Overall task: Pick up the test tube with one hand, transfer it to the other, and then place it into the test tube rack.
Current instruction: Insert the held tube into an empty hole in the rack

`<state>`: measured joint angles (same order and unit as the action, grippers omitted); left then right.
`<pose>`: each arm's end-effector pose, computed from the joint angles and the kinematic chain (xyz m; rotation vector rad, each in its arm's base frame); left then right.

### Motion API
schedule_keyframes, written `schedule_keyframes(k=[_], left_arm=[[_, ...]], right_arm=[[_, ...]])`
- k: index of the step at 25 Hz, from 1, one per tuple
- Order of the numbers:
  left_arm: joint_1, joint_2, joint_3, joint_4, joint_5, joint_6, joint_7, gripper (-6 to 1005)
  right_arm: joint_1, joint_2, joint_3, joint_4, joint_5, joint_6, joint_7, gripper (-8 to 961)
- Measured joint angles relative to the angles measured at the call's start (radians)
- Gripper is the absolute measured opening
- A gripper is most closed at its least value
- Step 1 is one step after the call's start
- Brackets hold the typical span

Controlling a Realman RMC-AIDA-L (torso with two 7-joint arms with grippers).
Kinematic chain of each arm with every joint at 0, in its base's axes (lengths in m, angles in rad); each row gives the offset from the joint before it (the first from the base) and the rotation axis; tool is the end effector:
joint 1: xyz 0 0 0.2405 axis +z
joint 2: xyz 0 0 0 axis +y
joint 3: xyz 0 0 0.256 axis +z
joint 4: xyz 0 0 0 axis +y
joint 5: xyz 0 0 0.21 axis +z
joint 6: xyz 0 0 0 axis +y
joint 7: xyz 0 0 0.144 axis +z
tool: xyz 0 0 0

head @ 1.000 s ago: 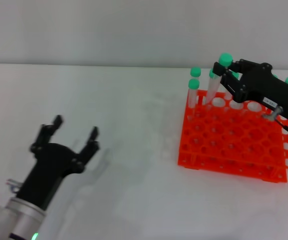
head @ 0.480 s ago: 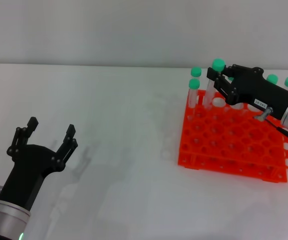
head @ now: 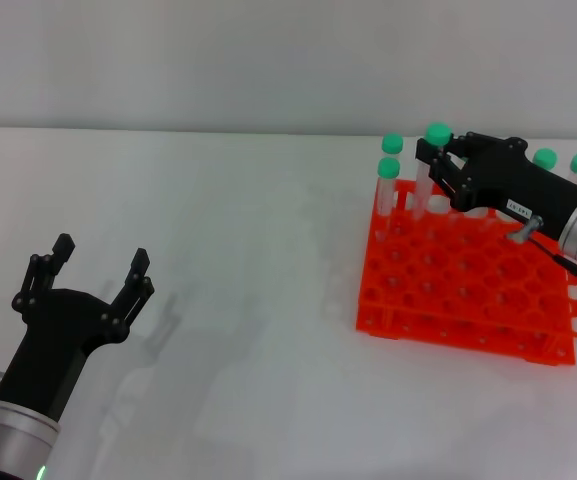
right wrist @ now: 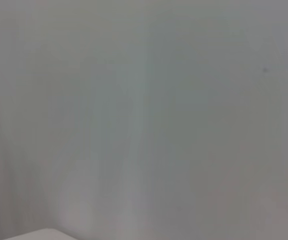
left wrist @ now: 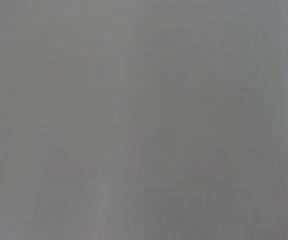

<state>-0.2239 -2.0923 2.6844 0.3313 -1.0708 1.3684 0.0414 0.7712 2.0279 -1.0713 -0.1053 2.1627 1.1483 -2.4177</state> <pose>-0.3151 0.2498 -0.0515 -1.6511 -0.4555 -0.7526 0.2187 0.4092 -0.0296 -2.2220 0.3962 0.8985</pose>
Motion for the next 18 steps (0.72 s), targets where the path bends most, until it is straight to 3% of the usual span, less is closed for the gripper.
schedule_keyframes(k=[18], left_arm=[[-0.009,0.000,0.000,-0.009,0.000,0.000,0.000,867]], right_arm=[[0.040,0.000,0.005,0.049,0.005,-0.083,-0.021,268]])
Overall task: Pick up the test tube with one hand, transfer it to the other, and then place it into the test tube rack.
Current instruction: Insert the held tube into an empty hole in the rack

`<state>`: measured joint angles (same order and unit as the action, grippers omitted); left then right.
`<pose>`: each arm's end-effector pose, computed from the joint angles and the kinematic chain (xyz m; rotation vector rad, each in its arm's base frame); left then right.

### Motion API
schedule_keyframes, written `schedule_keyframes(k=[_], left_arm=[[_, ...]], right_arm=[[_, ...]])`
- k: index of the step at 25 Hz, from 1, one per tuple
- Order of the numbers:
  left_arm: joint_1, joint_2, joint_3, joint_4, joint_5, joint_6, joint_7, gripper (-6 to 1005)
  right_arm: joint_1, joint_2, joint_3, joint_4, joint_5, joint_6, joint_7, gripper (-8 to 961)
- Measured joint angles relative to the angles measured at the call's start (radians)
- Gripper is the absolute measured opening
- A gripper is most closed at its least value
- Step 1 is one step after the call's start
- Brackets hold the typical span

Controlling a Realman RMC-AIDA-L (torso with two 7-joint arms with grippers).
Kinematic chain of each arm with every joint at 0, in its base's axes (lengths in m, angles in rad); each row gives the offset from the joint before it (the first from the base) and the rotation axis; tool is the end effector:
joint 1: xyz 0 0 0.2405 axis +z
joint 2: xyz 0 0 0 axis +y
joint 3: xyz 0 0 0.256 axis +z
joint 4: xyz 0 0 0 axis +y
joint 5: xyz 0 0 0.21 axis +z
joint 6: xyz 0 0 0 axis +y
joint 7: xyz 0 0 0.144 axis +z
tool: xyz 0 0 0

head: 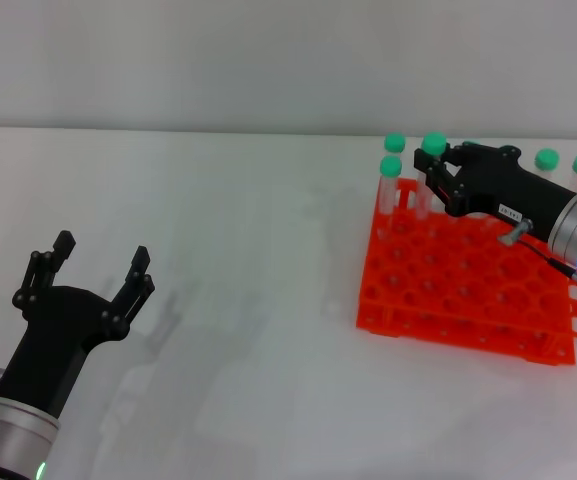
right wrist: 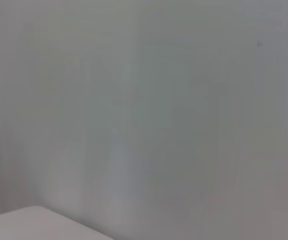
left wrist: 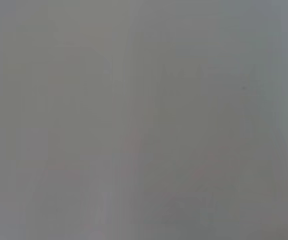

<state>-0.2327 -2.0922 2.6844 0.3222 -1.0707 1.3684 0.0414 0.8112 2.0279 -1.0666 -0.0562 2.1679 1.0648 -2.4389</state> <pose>-0.3150 0.2522 -0.0506 -1.6557 -0.4452 -0.7493 0.2220 0.4167 -0.0384 -2.2227 0.4405 0.8071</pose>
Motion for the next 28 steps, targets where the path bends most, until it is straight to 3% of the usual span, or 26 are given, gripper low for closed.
schedule_keyframes(k=[28], left_arm=[[-0.014,0.000,0.000,0.002,0.000,0.000,0.000,867]], right_arm=[[0.001,0.000,0.002,0.049,-0.003,-0.039,-0.030,292]])
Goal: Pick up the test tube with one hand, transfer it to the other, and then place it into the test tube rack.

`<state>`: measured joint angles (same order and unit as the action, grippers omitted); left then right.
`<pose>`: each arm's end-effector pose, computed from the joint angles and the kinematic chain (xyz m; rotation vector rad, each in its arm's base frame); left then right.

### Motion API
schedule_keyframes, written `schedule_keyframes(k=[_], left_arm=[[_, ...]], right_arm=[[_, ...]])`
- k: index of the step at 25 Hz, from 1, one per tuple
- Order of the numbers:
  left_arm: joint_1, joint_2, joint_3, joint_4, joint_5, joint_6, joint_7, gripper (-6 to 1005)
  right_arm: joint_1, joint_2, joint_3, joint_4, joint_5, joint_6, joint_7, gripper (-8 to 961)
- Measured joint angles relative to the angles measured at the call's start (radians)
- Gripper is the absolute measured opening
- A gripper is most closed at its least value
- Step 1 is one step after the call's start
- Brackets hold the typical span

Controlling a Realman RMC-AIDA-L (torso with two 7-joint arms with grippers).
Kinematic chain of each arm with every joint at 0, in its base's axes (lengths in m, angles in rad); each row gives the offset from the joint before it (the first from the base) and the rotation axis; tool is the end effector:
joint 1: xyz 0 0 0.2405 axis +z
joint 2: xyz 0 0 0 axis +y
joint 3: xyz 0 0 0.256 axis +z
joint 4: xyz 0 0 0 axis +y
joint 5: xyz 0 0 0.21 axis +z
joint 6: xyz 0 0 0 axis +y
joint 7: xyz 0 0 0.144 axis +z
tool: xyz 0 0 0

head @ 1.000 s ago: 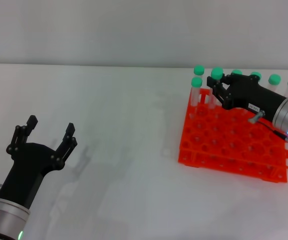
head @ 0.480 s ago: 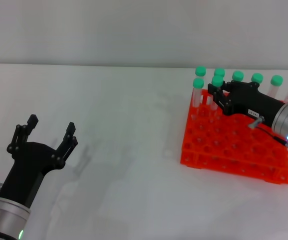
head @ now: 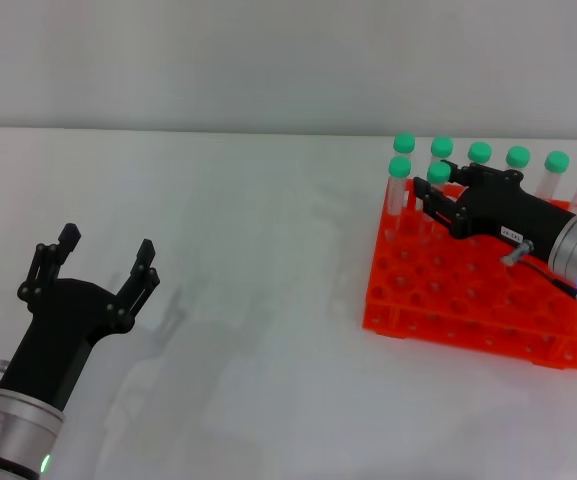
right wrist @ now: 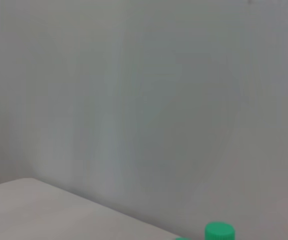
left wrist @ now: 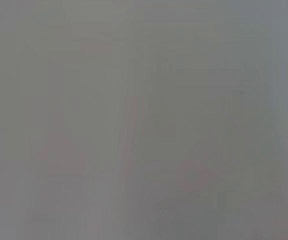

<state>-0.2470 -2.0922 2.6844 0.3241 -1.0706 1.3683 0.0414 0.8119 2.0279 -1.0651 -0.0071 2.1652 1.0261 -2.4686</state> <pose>-0.3109 0.2568 -0.0508 -1.6603 -0.4345 -0.7618 0.2359 0.4108 -0.0471 -2.2301 0.4842 0.7300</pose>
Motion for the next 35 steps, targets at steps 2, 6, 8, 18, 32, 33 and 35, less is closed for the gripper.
schedule_keyframes(k=[2,6,8,18,32,33,35], left_arm=[[-0.001,0.001,0.000,0.001,0.000,0.000,0.000,868],[-0.002,0.001,0.000,-0.001,0.000,0.009,0.000,868],[-0.002,0.001,0.000,-0.002,0.000,0.011,0.000,868],[-0.004,0.001,0.000,-0.002,-0.085,0.014,-0.004,867],[-0.014,0.001,0.000,-0.042,-0.234,0.014,-0.094,867],[-0.018,0.001,0.000,-0.042,-0.237,0.014,-0.094,867],[-0.023,0.001,0.000,-0.043,-0.240,0.014,-0.094,867]], right_arm=[[-0.002,0.000,-0.001,0.000,-0.002,0.002,0.002,294],[-0.025,0.000,-0.001,-0.002,-0.002,0.036,0.013,387],[-0.057,0.000,0.000,-0.012,-0.002,0.079,0.016,478],[-0.365,-0.004,0.003,-0.183,0.121,0.238,-0.020,796],[-0.514,-0.006,0.322,-0.078,0.360,0.255,-0.182,818],[-0.514,-0.007,0.326,-0.073,0.361,0.258,-0.182,818],[-0.513,-0.007,0.328,-0.066,0.361,0.261,-0.182,818]])
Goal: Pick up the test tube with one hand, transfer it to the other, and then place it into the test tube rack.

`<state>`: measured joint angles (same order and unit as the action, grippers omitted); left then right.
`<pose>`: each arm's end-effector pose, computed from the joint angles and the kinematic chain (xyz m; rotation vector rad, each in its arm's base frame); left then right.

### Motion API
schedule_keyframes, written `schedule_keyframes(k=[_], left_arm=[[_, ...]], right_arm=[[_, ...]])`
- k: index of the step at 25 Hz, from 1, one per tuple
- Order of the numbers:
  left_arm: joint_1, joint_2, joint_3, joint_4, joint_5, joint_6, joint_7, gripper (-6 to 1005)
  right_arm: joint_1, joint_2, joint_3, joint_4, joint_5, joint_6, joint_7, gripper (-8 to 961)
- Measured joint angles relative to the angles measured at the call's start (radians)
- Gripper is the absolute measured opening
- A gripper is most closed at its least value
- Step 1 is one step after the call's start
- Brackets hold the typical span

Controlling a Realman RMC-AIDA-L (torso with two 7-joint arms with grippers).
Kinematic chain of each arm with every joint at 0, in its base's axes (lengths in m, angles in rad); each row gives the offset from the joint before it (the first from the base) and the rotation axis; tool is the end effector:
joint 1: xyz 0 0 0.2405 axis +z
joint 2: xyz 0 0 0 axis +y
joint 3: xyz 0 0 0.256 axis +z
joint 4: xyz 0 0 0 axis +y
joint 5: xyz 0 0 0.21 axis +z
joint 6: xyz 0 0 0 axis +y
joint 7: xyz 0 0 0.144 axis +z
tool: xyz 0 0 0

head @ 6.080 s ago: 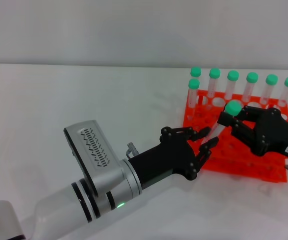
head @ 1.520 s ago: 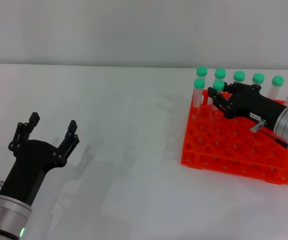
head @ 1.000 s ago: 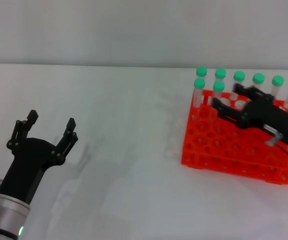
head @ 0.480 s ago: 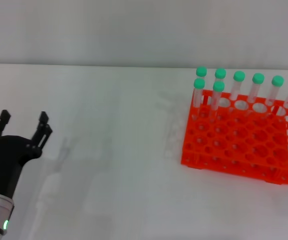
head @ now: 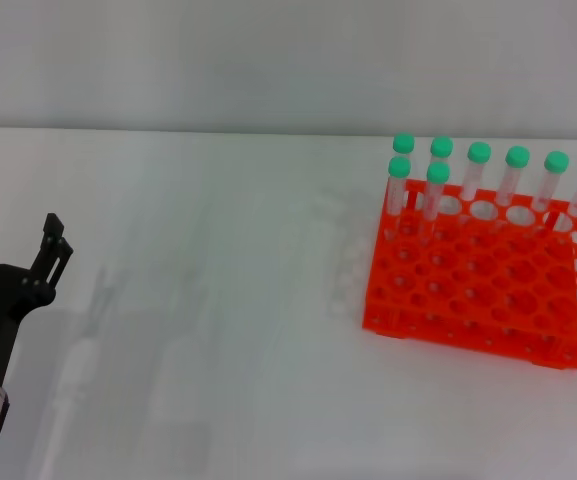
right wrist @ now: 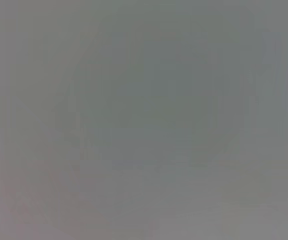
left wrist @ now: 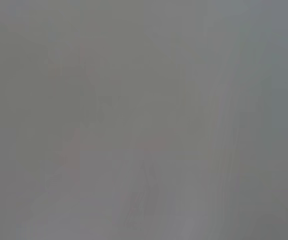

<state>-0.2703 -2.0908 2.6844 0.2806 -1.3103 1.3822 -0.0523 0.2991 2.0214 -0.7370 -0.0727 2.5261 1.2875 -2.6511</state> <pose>-0.3371 0.2668 -0.0209 -1.4293 -0.5740 -0.7679 0.4025 0.2779 0.0628 -1.3489 0.6876 0.7575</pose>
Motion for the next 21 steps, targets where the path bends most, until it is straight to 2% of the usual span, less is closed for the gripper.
schedule_keyframes(k=[21], left_arm=[[-0.029,0.000,0.002,-0.020,-0.001,-0.011,-0.015,865]], right_arm=[[0.002,0.003,-0.007,0.061,-0.005,0.001,0.001,817]])
